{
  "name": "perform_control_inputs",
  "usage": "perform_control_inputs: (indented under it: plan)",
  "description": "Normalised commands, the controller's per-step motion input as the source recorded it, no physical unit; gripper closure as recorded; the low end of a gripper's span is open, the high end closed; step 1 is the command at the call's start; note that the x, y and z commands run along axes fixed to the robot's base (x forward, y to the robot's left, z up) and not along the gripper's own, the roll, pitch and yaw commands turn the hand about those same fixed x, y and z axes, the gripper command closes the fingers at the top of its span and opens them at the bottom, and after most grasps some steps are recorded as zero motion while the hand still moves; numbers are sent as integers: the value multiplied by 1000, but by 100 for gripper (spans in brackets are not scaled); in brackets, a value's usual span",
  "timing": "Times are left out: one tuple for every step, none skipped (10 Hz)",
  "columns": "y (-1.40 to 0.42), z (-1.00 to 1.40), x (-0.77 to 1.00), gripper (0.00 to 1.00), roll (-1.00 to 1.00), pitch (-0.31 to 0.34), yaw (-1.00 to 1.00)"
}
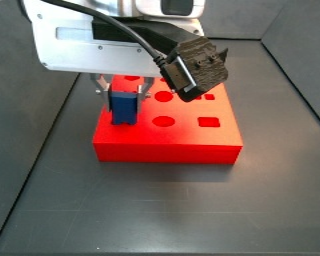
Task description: Insert the square-circle object.
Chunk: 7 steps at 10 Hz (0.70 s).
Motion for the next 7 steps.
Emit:
perform_control_inputs:
  plan:
    - [9, -849, 71, 100, -120, 66, -66]
    - [0, -940, -9, 100, -90, 37, 0]
    - [0, -823, -69, 100, -164, 4, 0]
    - [0, -331, 0, 100, -36, -20, 0]
    - [0, -394, 0, 100, -37, -29, 0]
    - [20, 0, 0, 100, -13, 0, 0]
    - [0, 0, 0, 100, 0, 0, 0]
